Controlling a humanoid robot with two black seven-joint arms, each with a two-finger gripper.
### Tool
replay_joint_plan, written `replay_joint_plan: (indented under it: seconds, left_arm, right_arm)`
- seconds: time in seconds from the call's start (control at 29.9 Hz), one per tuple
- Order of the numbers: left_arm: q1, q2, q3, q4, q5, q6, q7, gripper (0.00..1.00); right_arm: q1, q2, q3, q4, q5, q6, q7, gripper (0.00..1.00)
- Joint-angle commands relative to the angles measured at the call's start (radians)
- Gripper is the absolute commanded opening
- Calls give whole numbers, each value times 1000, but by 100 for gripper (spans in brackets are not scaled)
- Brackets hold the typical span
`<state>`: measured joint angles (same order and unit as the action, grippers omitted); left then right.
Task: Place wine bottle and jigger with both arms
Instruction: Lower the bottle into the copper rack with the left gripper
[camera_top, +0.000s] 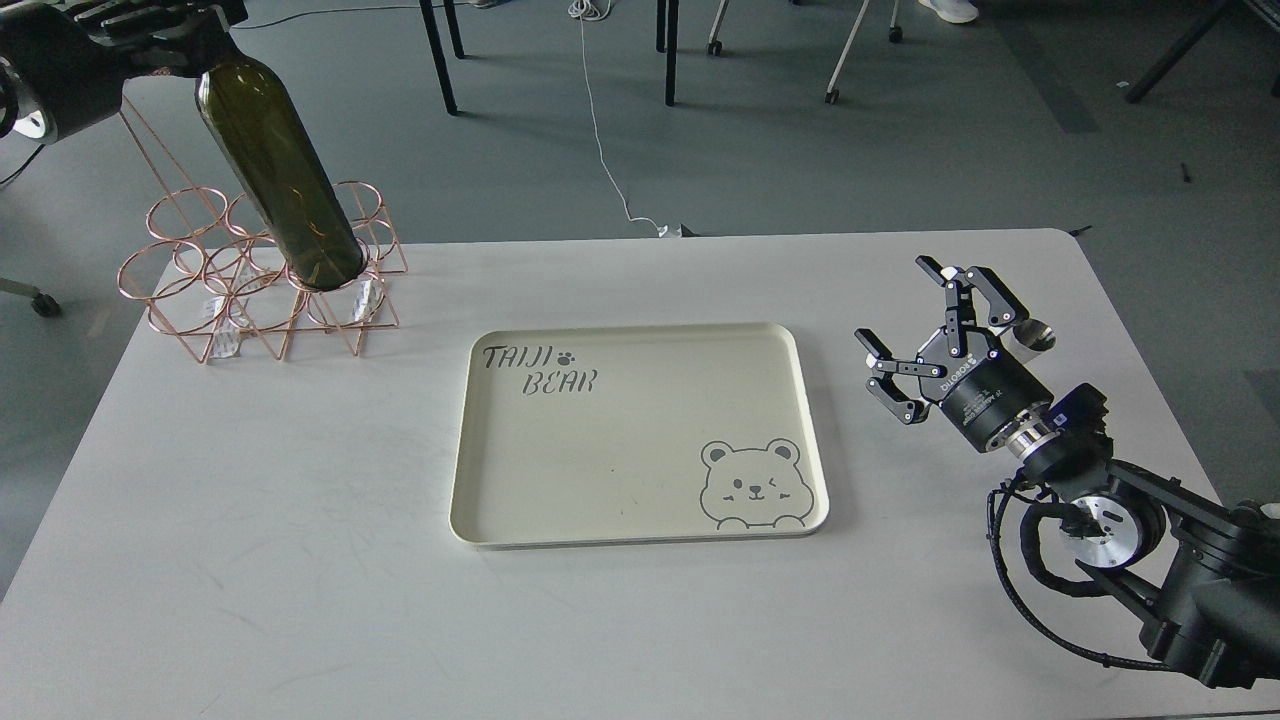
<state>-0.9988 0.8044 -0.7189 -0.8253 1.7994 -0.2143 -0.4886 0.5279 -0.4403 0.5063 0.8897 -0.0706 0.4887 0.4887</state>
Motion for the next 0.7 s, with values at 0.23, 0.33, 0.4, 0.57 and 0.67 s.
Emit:
replay_joint_plan:
  seconds: [0.23,0.33,0.4,0.57,0.67]
  left_arm:
    - [2,-7,15,0,0,16,0,21]
    - [5,-10,15,2,0,18,0,21]
    - [9,-19,15,3,0,18,0,21]
    - [22,-24,15,5,0,19,0,22]
    - [22,-28,15,6,0,19,0,22]
  right_arm:
    - [0,-1,0,0,0,0,0,99]
    - [0,0,0,0,0,0,0,99]
    - [0,0,0,0,0,0,0,99]
    - [-5,2,0,0,0,0,0,99]
    - [-5,2,0,0,0,0,0,99]
